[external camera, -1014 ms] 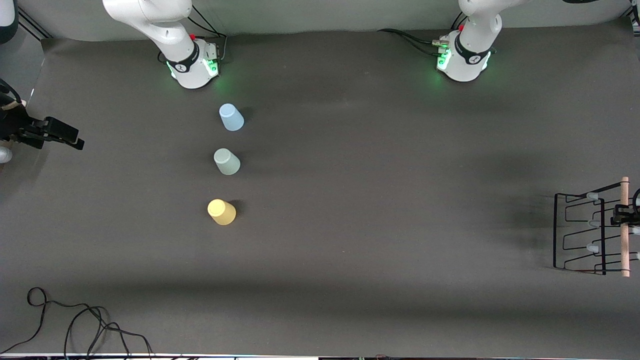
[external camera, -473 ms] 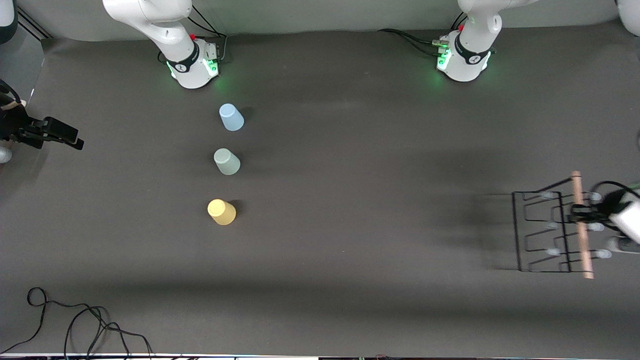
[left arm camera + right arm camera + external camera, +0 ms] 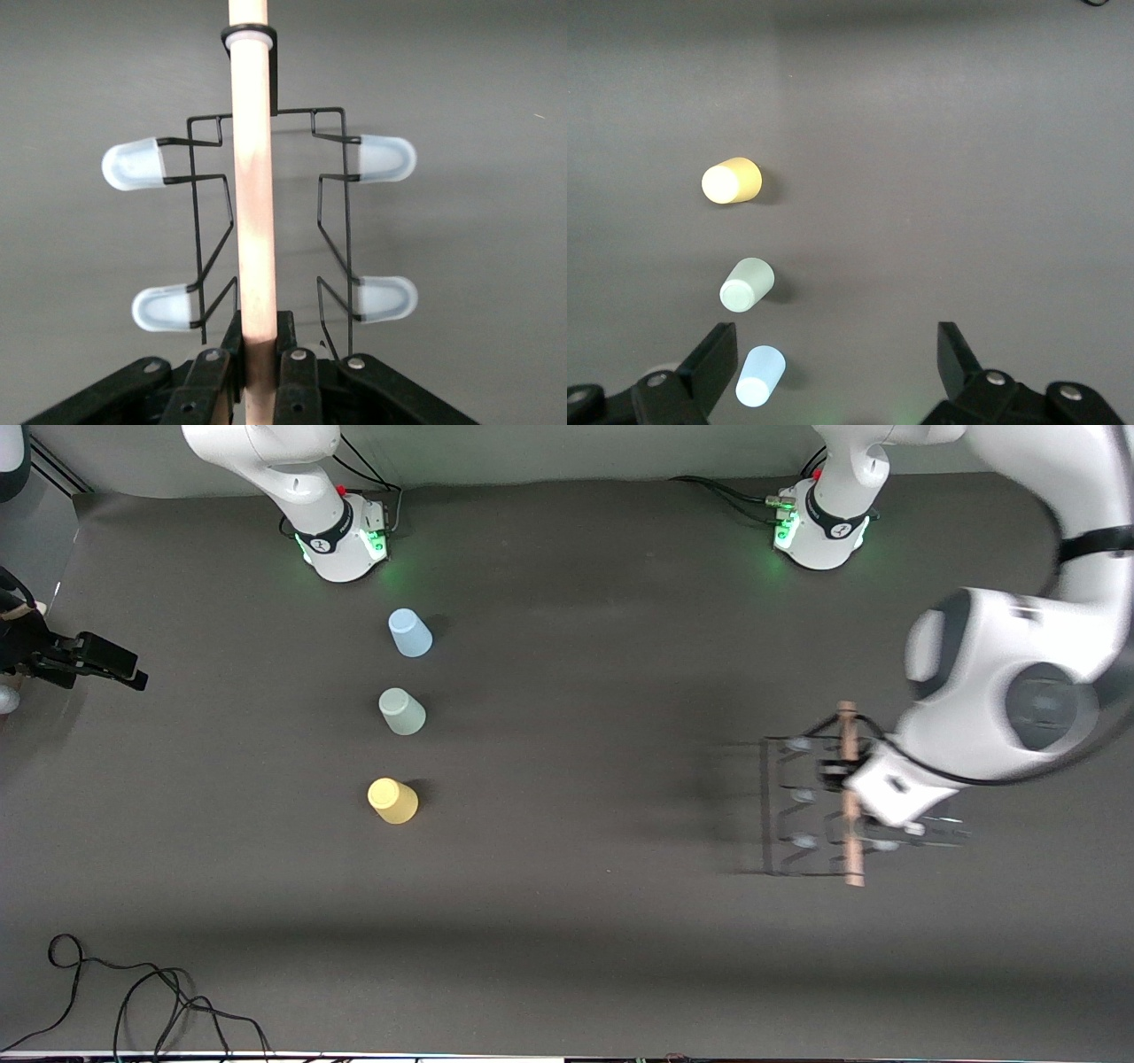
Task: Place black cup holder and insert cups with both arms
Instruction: 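Carry the black rack with the left gripper to the table's middle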
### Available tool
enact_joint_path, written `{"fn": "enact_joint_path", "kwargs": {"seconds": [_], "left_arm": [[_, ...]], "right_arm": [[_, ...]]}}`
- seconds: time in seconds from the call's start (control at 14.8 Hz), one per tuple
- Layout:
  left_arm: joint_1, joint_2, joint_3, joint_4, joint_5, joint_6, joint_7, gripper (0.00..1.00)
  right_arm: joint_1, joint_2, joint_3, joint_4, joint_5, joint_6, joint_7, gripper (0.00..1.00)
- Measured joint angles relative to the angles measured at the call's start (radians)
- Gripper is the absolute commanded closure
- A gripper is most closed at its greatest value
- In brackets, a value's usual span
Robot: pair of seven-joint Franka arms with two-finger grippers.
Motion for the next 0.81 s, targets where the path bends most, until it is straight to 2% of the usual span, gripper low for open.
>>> {"fn": "enact_joint_path", "kwargs": {"seconds": [0.41, 0.68, 0.81], "left_arm": [[-0.204, 0.001, 0.001, -0.033, -0.109, 0.130, -0.222, 1.00], [-0.332, 0.026, 0.001, -0.138, -0.110, 0.352, -0.380, 1.00], [-0.365, 0.053, 0.001, -0.166, -0.110, 0.420, -0.408, 1.00]], "right_arm": [[0.000, 0.000, 0.000, 0.000, 0.000, 0.000, 0.000, 0.00], [0.000, 0.000, 0.000, 0.000, 0.000, 0.000, 0.000, 0.00], [0.000, 0.000, 0.000, 0.000, 0.000, 0.000, 0.000, 0.00]]}}
